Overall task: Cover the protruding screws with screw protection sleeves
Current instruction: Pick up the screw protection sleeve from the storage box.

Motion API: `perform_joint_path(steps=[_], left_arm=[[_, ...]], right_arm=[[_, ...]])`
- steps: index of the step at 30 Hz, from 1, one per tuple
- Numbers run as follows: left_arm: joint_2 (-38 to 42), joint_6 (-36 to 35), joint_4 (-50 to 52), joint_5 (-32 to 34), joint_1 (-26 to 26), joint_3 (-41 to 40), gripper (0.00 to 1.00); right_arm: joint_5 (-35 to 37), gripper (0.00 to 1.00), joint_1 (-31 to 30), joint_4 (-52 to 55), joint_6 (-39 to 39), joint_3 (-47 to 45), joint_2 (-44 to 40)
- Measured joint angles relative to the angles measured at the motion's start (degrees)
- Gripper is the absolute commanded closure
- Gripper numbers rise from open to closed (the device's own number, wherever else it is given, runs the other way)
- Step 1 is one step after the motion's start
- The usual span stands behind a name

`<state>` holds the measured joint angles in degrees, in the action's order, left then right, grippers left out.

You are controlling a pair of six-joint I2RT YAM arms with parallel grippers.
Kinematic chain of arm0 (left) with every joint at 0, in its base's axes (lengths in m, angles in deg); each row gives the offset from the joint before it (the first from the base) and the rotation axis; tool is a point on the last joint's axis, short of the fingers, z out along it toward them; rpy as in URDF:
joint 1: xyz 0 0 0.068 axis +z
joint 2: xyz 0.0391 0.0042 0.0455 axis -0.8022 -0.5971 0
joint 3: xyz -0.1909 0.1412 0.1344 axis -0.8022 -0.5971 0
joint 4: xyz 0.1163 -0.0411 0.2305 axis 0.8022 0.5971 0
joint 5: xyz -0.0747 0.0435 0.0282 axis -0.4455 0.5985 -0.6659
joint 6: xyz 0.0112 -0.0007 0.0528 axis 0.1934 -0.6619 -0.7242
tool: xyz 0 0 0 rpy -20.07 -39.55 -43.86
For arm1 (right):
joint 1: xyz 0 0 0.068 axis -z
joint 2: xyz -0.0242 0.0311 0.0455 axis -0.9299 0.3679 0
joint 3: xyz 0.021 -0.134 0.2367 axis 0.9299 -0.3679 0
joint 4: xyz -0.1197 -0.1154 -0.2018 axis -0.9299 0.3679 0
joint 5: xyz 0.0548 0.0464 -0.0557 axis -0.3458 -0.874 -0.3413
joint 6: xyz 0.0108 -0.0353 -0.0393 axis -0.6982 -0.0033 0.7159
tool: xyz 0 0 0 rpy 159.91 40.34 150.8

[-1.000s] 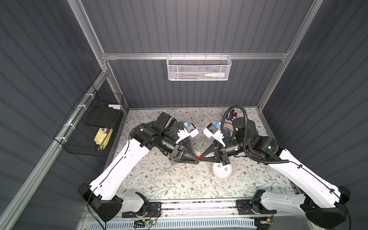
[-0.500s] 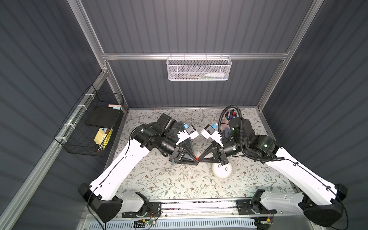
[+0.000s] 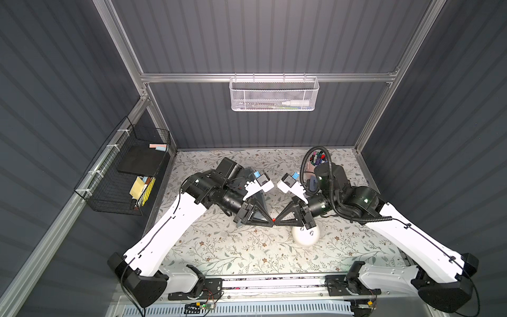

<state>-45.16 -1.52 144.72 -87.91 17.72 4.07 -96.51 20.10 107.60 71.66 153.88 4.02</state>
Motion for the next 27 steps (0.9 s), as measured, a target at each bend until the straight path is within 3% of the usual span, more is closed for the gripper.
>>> perform_joint_path(steps=[3,8,13,21,27], left_arm=[[0.0,0.5,-0.57,0.0,0.0,-0.37,0.89],[0.15,0.96,-1.14,0.02,0.0,-0.61,1.0],[0.52,0.96,-2.23,0.07,0.0,-1.31,1.0],[1.68,0.9,-5.73,2.1,0.0,-2.95,1.0],[5.7,1.6,-13.53,7.91,0.0,-8.24,1.0]], right_arm=[[-0.09,1.0,0.02,0.28,0.0,0.0,-0.02],[-0.22,1.0,0.22,0.74,0.17,0.0,-0.09],[-0.15,1.0,0.22,0.98,0.2,0.07,-0.17],[2.36,0.5,0.22,1.18,0.46,1.03,-0.46],[8.26,0.45,0.22,-1.53,0.57,2.19,-3.32]])
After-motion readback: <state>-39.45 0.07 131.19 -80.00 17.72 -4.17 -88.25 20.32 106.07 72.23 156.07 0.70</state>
